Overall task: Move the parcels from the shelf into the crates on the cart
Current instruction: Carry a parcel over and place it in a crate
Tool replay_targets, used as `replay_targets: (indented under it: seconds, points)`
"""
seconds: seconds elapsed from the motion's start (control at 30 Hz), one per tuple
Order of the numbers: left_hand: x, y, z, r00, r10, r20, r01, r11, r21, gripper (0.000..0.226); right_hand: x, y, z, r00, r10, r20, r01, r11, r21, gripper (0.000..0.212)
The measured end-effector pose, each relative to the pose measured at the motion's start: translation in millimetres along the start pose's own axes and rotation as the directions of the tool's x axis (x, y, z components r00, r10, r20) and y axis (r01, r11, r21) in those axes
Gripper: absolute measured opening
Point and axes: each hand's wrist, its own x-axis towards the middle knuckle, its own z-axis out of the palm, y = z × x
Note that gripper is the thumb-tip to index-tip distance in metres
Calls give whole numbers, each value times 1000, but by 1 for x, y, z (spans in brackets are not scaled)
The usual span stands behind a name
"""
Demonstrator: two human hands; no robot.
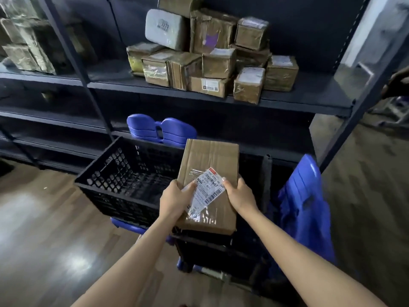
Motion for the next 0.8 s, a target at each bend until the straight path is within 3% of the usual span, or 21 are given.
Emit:
replay_targets:
  seconds: [0.3,0.57,0.67,0.73,0.8]
  points:
    - [70,-4,-21,980,115,161,-119,993,18,41,23,-24,42,982,120,-147,-109,991,81,55]
    - [85,6,-13,966,137,220,-123,989,-77,40,23,-31,28,972,128,-198,-93,980,178,58]
    - [86,9,-13,950,166,264,-95,960,-263,23,23,-36,11,966,127,-224,-79,974,211,58]
    - [86,12,-16,929,200,310,-35,884,-466,13,22,-40,-1,961,121,-247,-54,964,260,58]
    - [87,17,-19,893,250,374,32,794,-607,16,22,-44,-11,960,104,-261,-26,958,285,57]
